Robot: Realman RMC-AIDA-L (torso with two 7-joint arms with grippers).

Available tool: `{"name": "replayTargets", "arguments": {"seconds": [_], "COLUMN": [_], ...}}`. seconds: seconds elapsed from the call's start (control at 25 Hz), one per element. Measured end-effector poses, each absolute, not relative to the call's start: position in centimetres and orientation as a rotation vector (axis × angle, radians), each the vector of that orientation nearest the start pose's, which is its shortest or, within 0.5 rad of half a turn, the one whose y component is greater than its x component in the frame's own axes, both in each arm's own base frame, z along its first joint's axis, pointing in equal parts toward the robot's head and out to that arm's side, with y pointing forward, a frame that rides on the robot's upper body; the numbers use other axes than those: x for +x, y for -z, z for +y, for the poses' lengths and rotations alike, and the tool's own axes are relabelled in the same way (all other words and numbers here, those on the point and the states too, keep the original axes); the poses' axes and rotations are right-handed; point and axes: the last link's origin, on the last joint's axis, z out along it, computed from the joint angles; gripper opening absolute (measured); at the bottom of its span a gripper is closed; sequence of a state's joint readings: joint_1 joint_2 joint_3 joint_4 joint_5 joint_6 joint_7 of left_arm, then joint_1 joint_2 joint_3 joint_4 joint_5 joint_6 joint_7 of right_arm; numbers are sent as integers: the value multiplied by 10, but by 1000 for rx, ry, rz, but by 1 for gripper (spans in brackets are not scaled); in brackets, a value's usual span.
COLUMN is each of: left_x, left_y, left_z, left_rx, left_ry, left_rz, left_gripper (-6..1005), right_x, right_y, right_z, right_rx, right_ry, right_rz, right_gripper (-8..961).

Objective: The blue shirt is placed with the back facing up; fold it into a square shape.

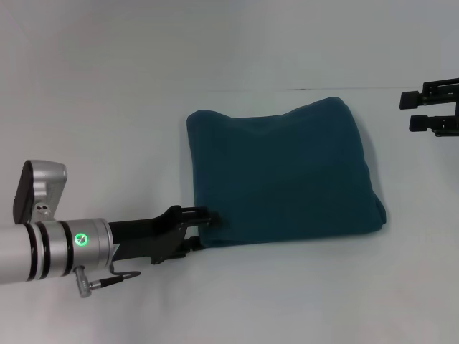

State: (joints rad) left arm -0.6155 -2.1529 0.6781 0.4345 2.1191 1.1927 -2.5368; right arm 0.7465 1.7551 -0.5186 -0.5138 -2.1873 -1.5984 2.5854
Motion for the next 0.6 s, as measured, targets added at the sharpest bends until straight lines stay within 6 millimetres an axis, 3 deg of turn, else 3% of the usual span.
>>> {"name": "replayTargets", "arguments": {"seconds": [0.04, 0.6], "left_x": [-275, -273], "left_y": [76, 75], "left_z": [338, 337], "left_rx": [1975, 2005], "left_ry": [-724, -705], "left_rz": [2450, 2416], "left_gripper": [784, 247], "right_x": [260, 260], "right_y": [-121, -122], "right_z": [399, 400], "right_rx": [-2122, -2114], "right_ry": [-691, -703], "right_rz": [2019, 2025], "right_gripper": [592, 593]}}
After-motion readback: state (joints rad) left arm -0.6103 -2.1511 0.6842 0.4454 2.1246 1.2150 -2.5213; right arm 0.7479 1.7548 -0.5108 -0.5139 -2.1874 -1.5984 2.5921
